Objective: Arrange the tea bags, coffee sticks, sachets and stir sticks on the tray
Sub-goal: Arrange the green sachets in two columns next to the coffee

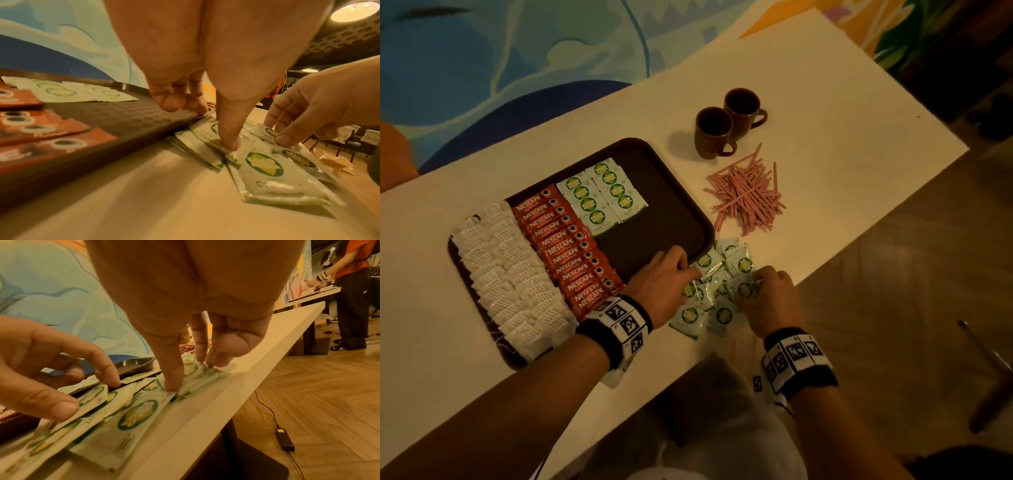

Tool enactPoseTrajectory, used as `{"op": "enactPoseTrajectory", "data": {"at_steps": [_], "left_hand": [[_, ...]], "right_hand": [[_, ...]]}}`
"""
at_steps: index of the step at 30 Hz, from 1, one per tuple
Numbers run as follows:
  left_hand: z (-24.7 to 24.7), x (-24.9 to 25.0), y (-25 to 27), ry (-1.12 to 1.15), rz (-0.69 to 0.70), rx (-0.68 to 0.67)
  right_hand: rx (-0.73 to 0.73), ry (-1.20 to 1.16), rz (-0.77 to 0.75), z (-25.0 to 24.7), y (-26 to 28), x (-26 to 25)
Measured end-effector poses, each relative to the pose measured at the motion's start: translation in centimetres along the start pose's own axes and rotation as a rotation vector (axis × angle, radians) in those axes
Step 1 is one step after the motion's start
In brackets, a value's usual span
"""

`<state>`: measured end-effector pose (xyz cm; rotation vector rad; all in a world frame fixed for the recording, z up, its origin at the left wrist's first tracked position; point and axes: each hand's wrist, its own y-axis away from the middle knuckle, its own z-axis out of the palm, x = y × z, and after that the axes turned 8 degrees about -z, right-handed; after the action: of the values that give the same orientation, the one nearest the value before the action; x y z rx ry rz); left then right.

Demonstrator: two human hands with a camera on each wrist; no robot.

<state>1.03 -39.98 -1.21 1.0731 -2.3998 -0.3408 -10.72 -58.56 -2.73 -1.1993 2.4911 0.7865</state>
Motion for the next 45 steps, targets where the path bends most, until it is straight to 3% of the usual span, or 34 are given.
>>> {"op": "enactPoseTrajectory", "data": {"at_steps": [13, 24, 30, 36, 41, 45], "left_hand": [[0.8, 0.3, -0.1, -0.033, -0.020, 0.035], [-0.6, -0.9, 0.5, 0.194, -0.105, -0.051], [-3.2, -2.9, 1.0, 0.415, -0.194, 0.107], [-4.2, -6.9, 1.2, 0.594, -0.400, 0.339], [-3.8, -9.4, 0.2, 0.640, -0.544, 0.399], [-3.8, -10.4, -1.3, 0.622, -0.573, 0.434]], "right_hand": [[0.020, 0.012, 0.005, 0.1, -0.3, 0.5], [0.054, -0.262, -0.157, -2.6, -0.9, -1.1], [0.003, -0.334, -0.218, -3.2, -3.5, -4.9], [-0.116, -0.284, -0.320, -2.1, -6.3, -9.4], [-0.219, -0.148, -0.384, -0.1, -9.4, -12.7], [-0.232, -0.093, -0.397, 1.4, -11.6, -14.6]]}}
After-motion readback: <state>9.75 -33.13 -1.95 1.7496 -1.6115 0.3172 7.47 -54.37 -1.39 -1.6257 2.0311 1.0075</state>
